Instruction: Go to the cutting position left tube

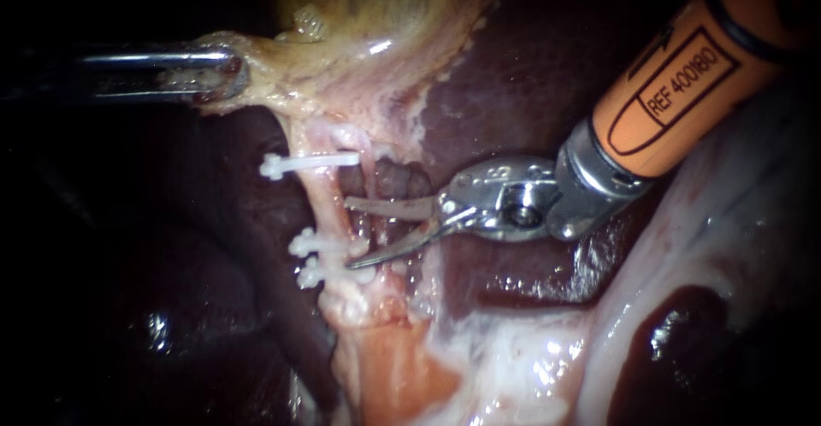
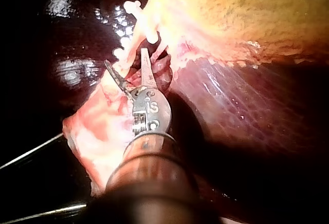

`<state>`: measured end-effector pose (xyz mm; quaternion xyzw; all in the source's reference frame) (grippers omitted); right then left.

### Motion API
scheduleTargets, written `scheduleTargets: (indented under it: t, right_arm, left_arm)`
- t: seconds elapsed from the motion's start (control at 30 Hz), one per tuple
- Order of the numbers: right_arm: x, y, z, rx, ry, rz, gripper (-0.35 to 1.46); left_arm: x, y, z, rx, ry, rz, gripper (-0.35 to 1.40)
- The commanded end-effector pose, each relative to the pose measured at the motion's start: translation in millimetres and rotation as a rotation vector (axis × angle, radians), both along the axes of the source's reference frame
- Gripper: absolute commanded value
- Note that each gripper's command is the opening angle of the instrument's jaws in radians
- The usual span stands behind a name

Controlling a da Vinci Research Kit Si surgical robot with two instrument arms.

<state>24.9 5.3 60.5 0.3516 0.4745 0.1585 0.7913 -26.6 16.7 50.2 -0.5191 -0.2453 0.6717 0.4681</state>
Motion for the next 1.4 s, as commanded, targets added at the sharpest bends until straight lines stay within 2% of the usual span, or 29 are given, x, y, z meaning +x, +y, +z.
scheduleTargets:
  t: [0.03,0.3,0.47,0.63,0.77,1.07,1.13,1.23,1.37,1.4]
  right_arm:
    - [-0.1,0.1,0.3,0.004,-0.002,0.001,1.43]
    - [1.9,0.2,2.5,0.005,-0.017,0.015,1.43]
    - [3.8,-0.1,3.3,0.033,0.0,0.03,1.43]
    - [5.4,0.1,3.5,0.075,0.033,0.036,1.45]
    - [7.0,0.2,3.6,0.089,0.067,0.061,1.45]
    - [8.6,-0.3,2.9,0.111,0.091,0.081,1.45]
    - [8.7,-0.5,2.7,0.119,0.094,0.077,1.45]
    - [8.7,-0.7,2.0,0.16,0.123,0.067,1.45]
    - [8.8,-1.2,0.1,0.214,0.178,0.014,1.45]
    - [8.9,-1.3,-0.5,0.222,0.191,0.012,1.45]
  left_arm:
    - [0.0,0.0,0.0,0.0,0.0,0.0,-0.35]
    - [0.0,0.0,0.0,0.0,0.0,0.0,-0.35]
    - [0.0,0.0,0.0,0.0,0.0,0.0,-0.35]
    - [-0.1,0.0,0.0,0.0,0.0,0.0,-0.35]
    - [-0.1,0.0,0.0,0.0,0.0,-0.001,-0.35]
    - [-0.3,0.0,0.0,0.0,0.001,-0.002,-0.35]
    - [-0.3,0.0,0.0,0.0,0.001,-0.002,-0.35]
    - [-0.3,0.0,0.0,0.0,0.001,-0.002,-0.35]
    - [-0.3,0.0,0.0,0.0,0.001,-0.002,-0.35]
    - [-0.3,0.0,0.0,0.0,0.001,-0.002,-0.35]
